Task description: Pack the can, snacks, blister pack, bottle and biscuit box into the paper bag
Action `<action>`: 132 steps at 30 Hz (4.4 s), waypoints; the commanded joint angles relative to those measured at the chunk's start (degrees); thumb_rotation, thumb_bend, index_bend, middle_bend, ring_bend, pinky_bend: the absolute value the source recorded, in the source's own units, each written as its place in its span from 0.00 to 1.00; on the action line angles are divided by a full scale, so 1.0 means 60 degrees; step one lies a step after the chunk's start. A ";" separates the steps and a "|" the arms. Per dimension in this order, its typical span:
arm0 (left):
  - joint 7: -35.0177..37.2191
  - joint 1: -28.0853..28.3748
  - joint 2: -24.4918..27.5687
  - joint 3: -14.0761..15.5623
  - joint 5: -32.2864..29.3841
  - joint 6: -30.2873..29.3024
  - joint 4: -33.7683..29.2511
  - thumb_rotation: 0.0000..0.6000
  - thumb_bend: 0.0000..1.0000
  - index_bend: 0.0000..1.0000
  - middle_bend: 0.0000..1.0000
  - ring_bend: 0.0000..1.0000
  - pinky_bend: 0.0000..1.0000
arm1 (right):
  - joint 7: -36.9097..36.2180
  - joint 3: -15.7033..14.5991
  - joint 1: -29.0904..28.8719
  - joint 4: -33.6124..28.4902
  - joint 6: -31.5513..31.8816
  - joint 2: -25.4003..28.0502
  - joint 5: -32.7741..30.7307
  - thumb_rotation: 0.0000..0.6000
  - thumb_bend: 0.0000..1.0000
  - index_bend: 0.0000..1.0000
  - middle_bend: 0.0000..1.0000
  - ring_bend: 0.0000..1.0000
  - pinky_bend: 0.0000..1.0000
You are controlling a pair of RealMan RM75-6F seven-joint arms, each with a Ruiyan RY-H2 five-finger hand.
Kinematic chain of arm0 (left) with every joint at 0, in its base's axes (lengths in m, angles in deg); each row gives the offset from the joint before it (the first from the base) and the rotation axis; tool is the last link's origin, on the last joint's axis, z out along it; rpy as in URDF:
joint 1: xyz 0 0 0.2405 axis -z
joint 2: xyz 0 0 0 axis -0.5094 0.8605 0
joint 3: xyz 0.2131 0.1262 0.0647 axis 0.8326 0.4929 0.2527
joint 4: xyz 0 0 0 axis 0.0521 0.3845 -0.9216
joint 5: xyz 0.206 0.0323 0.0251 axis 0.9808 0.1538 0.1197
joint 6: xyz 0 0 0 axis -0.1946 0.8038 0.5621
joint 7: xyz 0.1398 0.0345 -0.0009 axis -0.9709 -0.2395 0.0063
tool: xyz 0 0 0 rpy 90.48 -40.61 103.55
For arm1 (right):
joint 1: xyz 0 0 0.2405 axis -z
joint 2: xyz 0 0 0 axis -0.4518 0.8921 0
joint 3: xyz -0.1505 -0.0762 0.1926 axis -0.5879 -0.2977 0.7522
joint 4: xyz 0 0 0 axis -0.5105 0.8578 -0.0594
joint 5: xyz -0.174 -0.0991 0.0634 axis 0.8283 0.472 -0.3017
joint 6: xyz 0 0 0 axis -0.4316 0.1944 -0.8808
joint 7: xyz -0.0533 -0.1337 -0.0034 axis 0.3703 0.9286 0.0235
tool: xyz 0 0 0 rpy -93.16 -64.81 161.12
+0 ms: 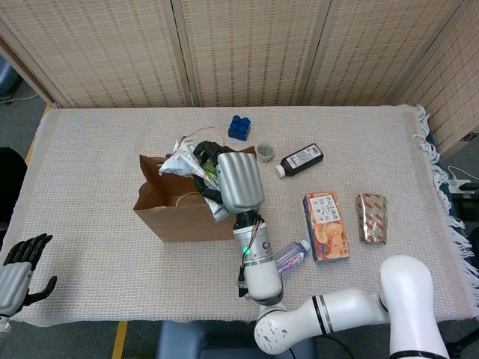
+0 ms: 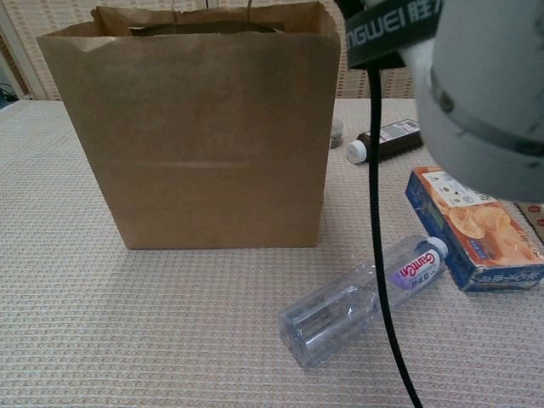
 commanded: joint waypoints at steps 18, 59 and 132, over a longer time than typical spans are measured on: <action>-0.0006 -0.0067 0.0061 0.0034 0.0030 -0.0062 -0.0015 1.00 0.41 0.00 0.00 0.00 0.02 | 0.0738 -0.0527 0.0655 0.0430 -0.0692 0.0054 -0.1219 1.00 0.55 0.50 0.62 0.52 0.69; -0.0287 -0.0073 0.0000 0.0011 -0.0051 -0.0072 -0.0017 1.00 0.41 0.00 0.00 0.00 0.02 | -0.0508 -0.1035 0.4003 -0.3117 -0.1652 0.4982 -0.1340 1.00 0.24 0.00 0.18 0.11 0.24; -0.0653 0.0057 -0.0075 0.0074 -0.0046 0.0129 -0.0076 1.00 0.41 0.01 0.00 0.00 0.02 | -0.0677 -0.4451 0.5379 0.4572 -0.5048 0.2840 -0.3720 0.91 0.06 0.00 0.00 0.00 0.06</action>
